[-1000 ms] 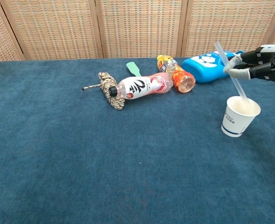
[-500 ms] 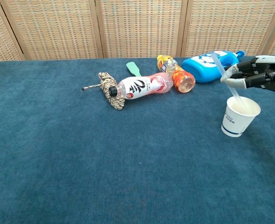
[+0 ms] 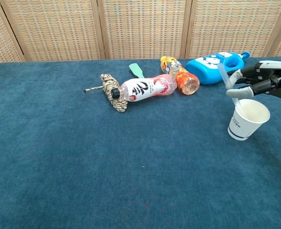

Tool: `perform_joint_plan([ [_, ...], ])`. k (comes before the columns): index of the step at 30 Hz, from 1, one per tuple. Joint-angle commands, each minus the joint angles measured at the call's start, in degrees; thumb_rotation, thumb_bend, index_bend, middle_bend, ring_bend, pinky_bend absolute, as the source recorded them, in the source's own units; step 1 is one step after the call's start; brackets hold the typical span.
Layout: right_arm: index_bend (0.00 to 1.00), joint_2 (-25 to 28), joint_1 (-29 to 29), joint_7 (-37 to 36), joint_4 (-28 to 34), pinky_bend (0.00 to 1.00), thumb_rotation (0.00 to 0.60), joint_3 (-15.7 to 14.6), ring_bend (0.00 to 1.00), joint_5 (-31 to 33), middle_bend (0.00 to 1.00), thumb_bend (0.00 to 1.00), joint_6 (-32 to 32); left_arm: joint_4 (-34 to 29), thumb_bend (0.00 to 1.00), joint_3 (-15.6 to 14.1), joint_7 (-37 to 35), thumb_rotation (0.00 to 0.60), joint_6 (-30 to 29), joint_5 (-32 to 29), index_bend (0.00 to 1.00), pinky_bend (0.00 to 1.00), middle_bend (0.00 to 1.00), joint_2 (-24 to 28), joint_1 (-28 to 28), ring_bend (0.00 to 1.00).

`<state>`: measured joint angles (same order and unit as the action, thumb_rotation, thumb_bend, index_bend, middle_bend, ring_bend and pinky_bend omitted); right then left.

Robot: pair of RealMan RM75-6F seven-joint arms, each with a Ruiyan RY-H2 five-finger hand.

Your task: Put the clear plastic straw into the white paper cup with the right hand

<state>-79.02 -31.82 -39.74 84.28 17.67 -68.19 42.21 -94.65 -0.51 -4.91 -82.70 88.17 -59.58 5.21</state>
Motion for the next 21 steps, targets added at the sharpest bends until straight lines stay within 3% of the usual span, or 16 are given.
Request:
perform_joint_plan([
  [1, 0.43, 0.1, 0.2, -1.2, -0.2, 0.00, 0.600, -0.3, 0.00, -1.5, 0.00, 0.23, 0.6, 0.0, 0.12, 0.0, -0.1, 0.600, 0.0, 0.0, 0.00, 0.00, 0.00, 0.0, 0.0, 0.00],
  [5, 0.36, 0.7, 0.5, -1.9, 0.4, 0.00, 0.600, -0.7, 0.00, -3.3, 0.00, 0.19, 1.7, 0.0, 0.12, 0.0, -0.3, 0.600, -0.1, 0.1, 0.00, 0.00, 0.00, 0.1, 0.0, 0.00],
  [12, 0.13, 3.1, 1.8, -1.9, 3.1, 0.00, 0.600, -1.3, 0.00, -6.1, 0.00, 0.14, 5.2, 0.1, 0.12, -0.1, -0.9, 0.600, -0.3, 0.5, 0.00, 0.00, 0.00, 0.3, 0.0, 0.00],
  [18, 0.05, 7.3, 4.1, -0.5, 6.4, 0.00, 0.600, -2.8, 0.00, -11.1, 0.00, 0.07, 10.5, 0.2, 0.12, -0.2, -1.6, 0.600, -0.9, 0.9, 0.00, 0.00, 0.00, 0.6, -0.3, 0.00],
  [21, 0.04, 10.9, 6.9, 4.8, 7.7, 0.00, 0.600, -5.3, 0.00, -17.1, 0.00, 0.03, 16.8, 0.4, 0.12, -0.3, -1.6, 0.600, -1.3, 1.2, 0.00, 0.00, 0.00, 0.6, -0.5, 0.00],
])
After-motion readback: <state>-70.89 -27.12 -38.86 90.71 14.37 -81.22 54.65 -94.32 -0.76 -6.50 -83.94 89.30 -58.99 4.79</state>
